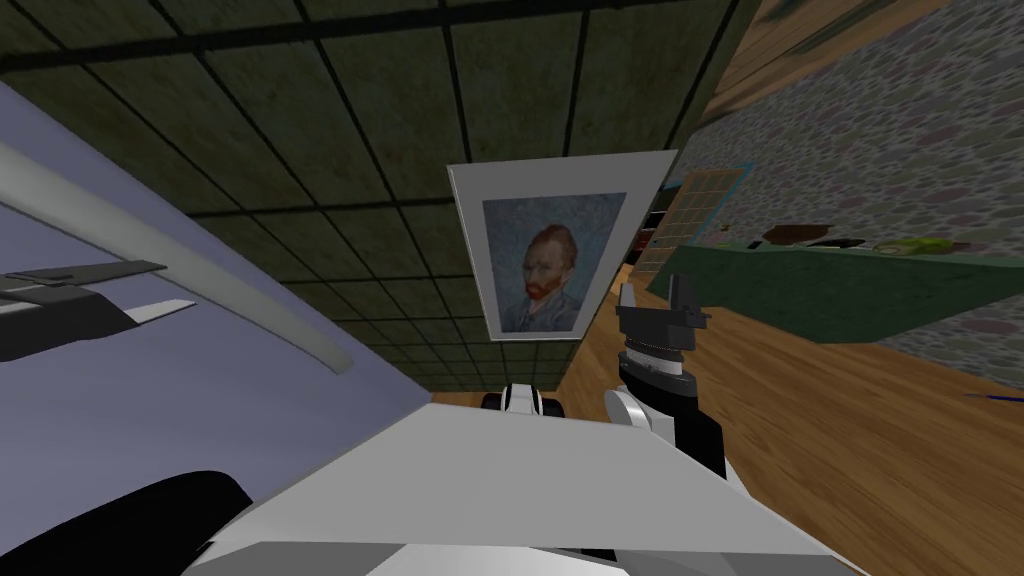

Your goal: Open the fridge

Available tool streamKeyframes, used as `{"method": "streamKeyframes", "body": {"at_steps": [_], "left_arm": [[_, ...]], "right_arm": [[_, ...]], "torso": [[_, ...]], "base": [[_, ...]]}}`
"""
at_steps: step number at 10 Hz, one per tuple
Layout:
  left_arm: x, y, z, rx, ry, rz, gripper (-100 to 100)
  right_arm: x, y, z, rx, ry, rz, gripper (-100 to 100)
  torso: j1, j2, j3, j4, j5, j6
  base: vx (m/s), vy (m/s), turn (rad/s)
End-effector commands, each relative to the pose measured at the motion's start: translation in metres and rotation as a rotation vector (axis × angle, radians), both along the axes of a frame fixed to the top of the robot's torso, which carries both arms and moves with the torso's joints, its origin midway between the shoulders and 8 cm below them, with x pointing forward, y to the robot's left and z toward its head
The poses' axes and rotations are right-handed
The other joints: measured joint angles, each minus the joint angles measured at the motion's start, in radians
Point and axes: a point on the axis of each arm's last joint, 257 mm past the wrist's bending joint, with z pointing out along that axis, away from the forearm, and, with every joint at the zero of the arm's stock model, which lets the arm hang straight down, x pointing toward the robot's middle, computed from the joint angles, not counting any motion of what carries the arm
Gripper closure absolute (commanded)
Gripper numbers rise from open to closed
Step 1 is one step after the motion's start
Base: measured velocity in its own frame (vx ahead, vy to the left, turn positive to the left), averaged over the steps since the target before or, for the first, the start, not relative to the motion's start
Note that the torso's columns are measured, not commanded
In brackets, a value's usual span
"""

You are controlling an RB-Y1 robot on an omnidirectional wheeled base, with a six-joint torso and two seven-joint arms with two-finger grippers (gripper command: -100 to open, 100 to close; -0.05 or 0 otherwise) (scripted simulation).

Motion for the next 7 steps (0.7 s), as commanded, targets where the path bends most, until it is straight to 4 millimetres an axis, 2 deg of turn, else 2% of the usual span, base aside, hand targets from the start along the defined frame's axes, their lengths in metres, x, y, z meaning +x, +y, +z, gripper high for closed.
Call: {"method": "streamKeyframes", "body": {"at_steps": [1, 2, 3, 4, 7], "left_arm": [[0.0, 0.0, 0.001, -0.001, -0.001, -0.001, -100], [0.0, 0.0, 0.001, -0.001, -0.001, -0.001, 100], [0.016, -0.026, 0.003, 0.0, -0.002, -0.08, 100], [0.016, -0.026, 0.003, 0.0, -0.002, -0.08, 100], [0.036, -0.064, 0.004, -0.001, -0.002, -0.193, 100]], "right_arm": [[0.0, 0.0, 0.0, 0.0, 0.0, 0.0, 0], [0.0, 0.0, 0.0, 0.0, 0.0, 0.0, 0], [0.0, 0.0, 0.0, 0.0, 0.0, 0.0, 0], [0.0, 0.0, 0.0, 0.0, 0.0, 0.0, 0], [0.0, 0.0, 0.0, 0.001, 0.0, 0.0, 0]], "torso": [[-0.001, 0.003, 0.002, 0.001, 0.0, -0.001], [-0.001, 0.003, 0.002, 0.001, 0.0, -0.001], [0.001, 0.002, 0.002, 0.0, 0.002, -0.001], [-0.006, 0.002, 0.002, 0.0, 0.004, 0.004], [0.002, 0.002, 0.002, 0.001, 0.002, -0.002]], "base": [[0.008, 0.001, 0.001], [0.005, 0.001, -0.006], [-0.083, -0.165, 0.016], [-0.146, -0.208, -0.019], [-0.162, -0.194, -0.023]]}}
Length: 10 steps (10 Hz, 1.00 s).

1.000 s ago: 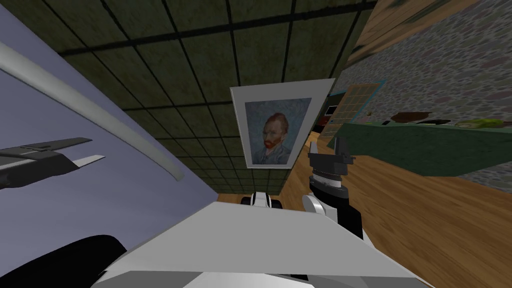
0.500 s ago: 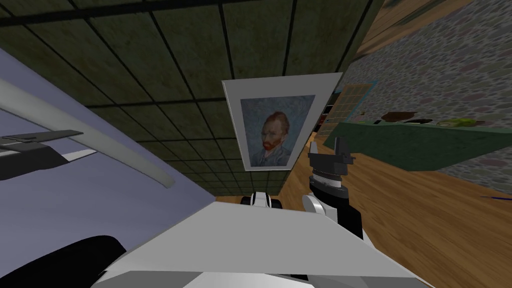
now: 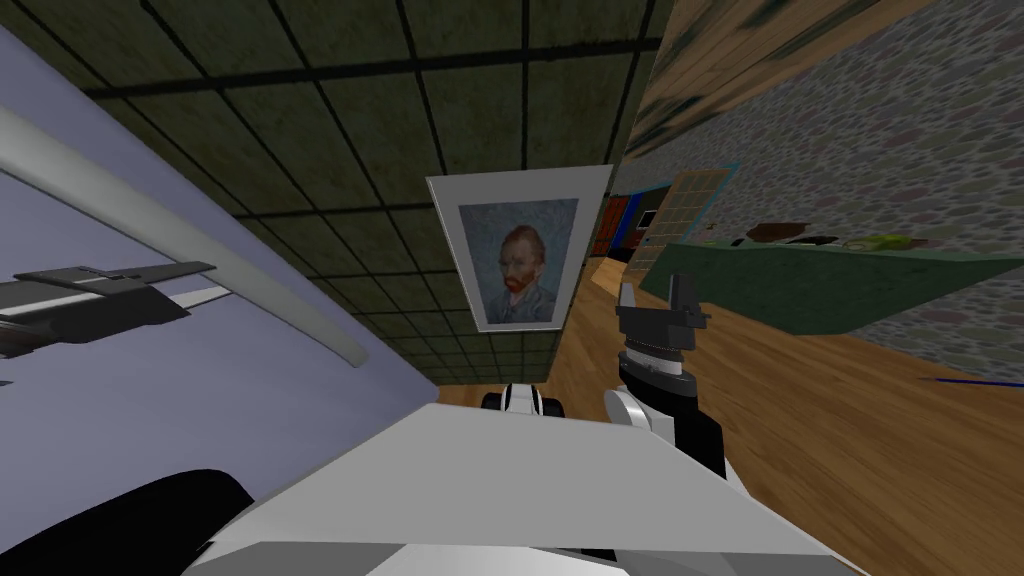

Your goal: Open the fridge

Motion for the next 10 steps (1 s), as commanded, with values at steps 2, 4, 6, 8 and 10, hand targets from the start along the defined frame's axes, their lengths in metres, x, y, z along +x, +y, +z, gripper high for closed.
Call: {"method": "streamKeyframes", "body": {"at_steps": [2, 4, 6, 8, 10], "left_arm": [[0.02, -0.049, 0.003, -0.009, 0.0, -0.136, 100], [0.028, -0.075, 0.003, -0.008, 0.003, -0.211, 100], [0.032, -0.078, 0.001, 0.001, 0.006, -0.225, 100], [0.034, -0.101, -0.001, -0.004, 0.013, -0.307, 100], [0.033, -0.118, 0.0, -0.007, 0.011, -0.376, 100]], "right_arm": [[0.0, 0.0, 0.0, 0.0, 0.0, 0.0, 0], [0.0, 0.0, 0.0, 0.0, 0.0, 0.0, 0], [0.0, 0.0, 0.0, 0.0, 0.0, 0.0, 0], [0.0, 0.0, 0.0, 0.0, 0.0, 0.0, 0], [0.0, 0.0, 0.0, 0.0, 0.0, 0.0, 0]], "torso": [[-0.002, 0.004, 0.003, 0.001, 0.0, -0.001], [0.0, 0.002, 0.001, 0.001, -0.002, -0.002], [-0.001, 0.0, -0.001, 0.0, -0.001, 0.001], [0.003, -0.002, -0.003, -0.001, -0.001, 0.001], [-0.003, 0.005, 0.004, -0.001, 0.001, 0.001]], "base": [[-0.207, -0.215, -0.023], [-0.162, -0.217, -0.003], [-0.11, -0.164, -0.002], [-0.134, -0.113, -0.04], [-0.301, -0.184, -0.072]]}}
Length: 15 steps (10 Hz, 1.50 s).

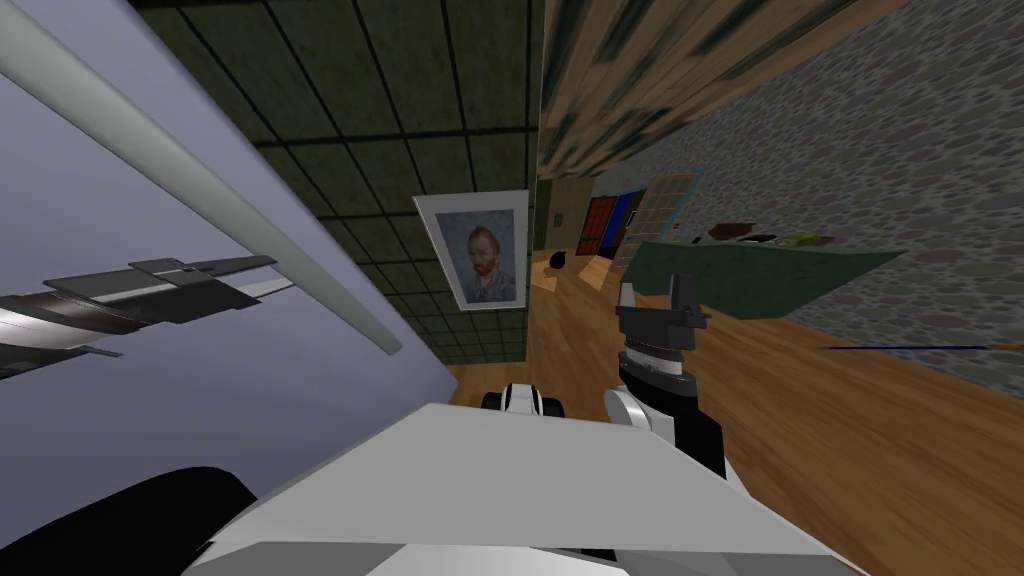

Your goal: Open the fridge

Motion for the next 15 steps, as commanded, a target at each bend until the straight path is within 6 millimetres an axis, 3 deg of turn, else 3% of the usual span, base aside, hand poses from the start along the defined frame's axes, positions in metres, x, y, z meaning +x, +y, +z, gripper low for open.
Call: {"method": "streamKeyframes", "body": {"at_steps": [1, 3, 7, 9, 15], "left_arm": [[-0.001, -0.017, -0.003, -0.011, 0.008, -0.063, 100], [-0.003, -0.035, -0.002, -0.013, 0.008, -0.134, 100], [-0.01, -0.069, 0.0, -0.012, 0.006, -0.272, 100], [-0.008, -0.066, -0.002, -0.008, 0.009, -0.266, 100], [-0.024, -0.138, -0.003, -0.015, 0.022, -0.502, 100]], "right_arm": [[0.0, 0.0, 0.0, 0.0, 0.0, 0.0, 0], [0.0, 0.0, 0.0, 0.0, 0.0, 0.0, 0], [0.0, 0.0, 0.0, 0.0, 0.0, 0.0, 0], [0.0, 0.0, 0.0, 0.0, 0.0, 0.0, 0], [0.0, 0.0, 0.0, 0.0, 0.0, 0.0, 0]], "torso": [[0.002, 0.001, 0.001, 0.0, 0.001, -0.003], [0.009, -0.006, -0.006, 0.002, -0.002, -0.005], [0.0, -0.002, -0.001, 0.0, -0.001, 0.0], [0.001, -0.012, -0.01, -0.002, -0.005, 0.002], [0.003, -0.005, -0.005, -0.002, 0.0, -0.001]], "base": [[-0.172, -0.179, -0.043], [-0.129, -0.148, -0.018], [-0.233, -0.2, -0.046], [-0.124, -0.15, 0.01], [-0.239, -0.057, -0.018]]}}
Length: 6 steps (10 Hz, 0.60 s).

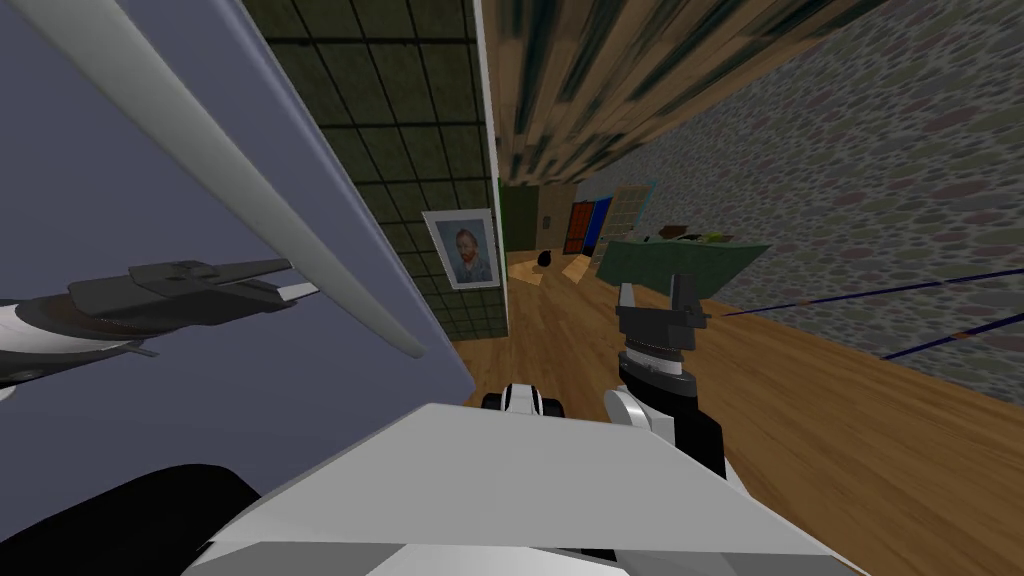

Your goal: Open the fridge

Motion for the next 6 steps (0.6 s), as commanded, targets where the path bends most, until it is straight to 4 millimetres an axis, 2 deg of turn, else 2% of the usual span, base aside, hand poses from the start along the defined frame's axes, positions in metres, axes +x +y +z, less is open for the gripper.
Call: {"method": "streamKeyframes", "body": {"at_steps": [1, 2, 3, 6], "left_arm": [[-0.008, -0.029, -0.001, -0.014, 0.013, -0.102, 100], [-0.013, -0.04, -0.001, -0.015, 0.014, -0.14, 100], [-0.012, -0.039, 0.011, -0.002, 0.007, -0.124, -100], [-0.012, -0.046, 0.029, 0.0, 0.007, -0.137, -100]], "right_arm": [[0.0, 0.0, 0.0, 0.0, 0.0, 0.0, 0], [0.0, 0.0, 0.0, 0.0, 0.0, 0.0, 0], [0.0, 0.0, 0.0, 0.0, 0.0, 0.0, 0], [0.0, 0.0, 0.0, 0.0, 0.0, 0.0, 0]], "torso": [[-0.001, -0.001, -0.001, 0.0, -0.001, 0.0], [0.001, -0.003, -0.003, -0.001, -0.002, 0.0], [0.002, -0.003, -0.004, -0.001, -0.002, 0.001], [0.003, -0.016, -0.012, -0.004, -0.003, 0.002]], "base": [[-0.288, -0.077, -0.008], [-0.296, -0.053, -0.016], [-0.124, -0.023, 0.053], [0.058, 0.014, 0.059]]}}
